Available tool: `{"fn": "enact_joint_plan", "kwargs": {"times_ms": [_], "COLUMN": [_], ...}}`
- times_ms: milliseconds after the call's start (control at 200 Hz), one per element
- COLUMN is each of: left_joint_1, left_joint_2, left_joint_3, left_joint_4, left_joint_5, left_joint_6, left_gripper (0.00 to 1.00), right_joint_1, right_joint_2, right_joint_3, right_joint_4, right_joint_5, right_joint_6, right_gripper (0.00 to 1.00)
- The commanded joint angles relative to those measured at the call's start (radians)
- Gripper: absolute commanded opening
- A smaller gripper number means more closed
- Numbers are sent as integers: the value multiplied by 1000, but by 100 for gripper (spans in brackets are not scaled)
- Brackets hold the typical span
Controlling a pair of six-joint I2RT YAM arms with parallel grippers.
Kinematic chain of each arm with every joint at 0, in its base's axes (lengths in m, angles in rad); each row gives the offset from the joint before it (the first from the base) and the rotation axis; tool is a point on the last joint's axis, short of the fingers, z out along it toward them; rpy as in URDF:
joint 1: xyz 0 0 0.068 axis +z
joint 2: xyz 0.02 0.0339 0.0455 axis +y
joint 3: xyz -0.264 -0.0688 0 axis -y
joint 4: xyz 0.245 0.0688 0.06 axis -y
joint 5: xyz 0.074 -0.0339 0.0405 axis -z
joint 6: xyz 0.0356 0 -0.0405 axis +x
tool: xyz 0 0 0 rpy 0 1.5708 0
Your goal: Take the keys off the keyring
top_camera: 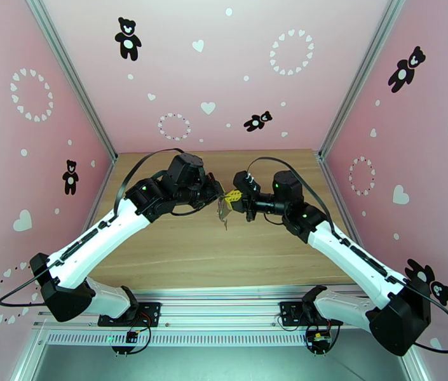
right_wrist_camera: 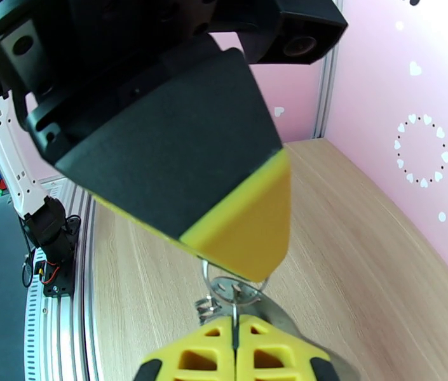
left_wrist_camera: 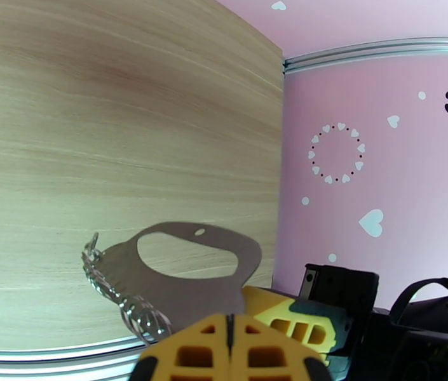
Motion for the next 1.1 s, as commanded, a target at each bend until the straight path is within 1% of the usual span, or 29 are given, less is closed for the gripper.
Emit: {"fn": "enact_joint_plan", "kwargs": {"times_ms": [0, 285, 511, 686, 846, 956, 1011, 1036, 1076, 1096], "left_joint_1": [-5, -3, 2, 7, 10, 12, 12, 12, 14, 15], "left_joint_2": [1, -8, -8, -20, -38, -57, -76, -86, -104, -112], "left_joint_3": [11, 1, -2, -13, -32, -42, -50, -57, -70, -75], "left_joint_4": [9, -2, -16, -3, 16, 34, 43, 52, 68, 73], "left_joint_5": [-18, -70, -106, -112, -112, -114, -126, -130, -129, -131], "left_joint_6": [21, 35, 47, 55, 54, 56, 64, 69, 83, 88], "left_gripper": [0, 0, 0, 0, 2, 8, 13, 18, 27, 30], "right_joint_1": [-1, 4, 16, 32, 52, 74, 79, 82, 86, 89], "right_joint_2": [-12, -33, -34, -23, -20, 2, 14, 18, 28, 32], "right_joint_3": [26, 34, 75, 116, 145, 195, 214, 223, 241, 250], "right_joint_4": [3, -32, -92, -163, -200, -274, -308, -325, -356, -372], "right_joint_5": [38, 101, 155, 182, 219, 247, 265, 273, 284, 289], "right_joint_6": [35, 116, 169, 169, 191, 182, 188, 191, 194, 195], "right_gripper": [0, 0, 0, 0, 0, 0, 0, 0, 0, 0]}}
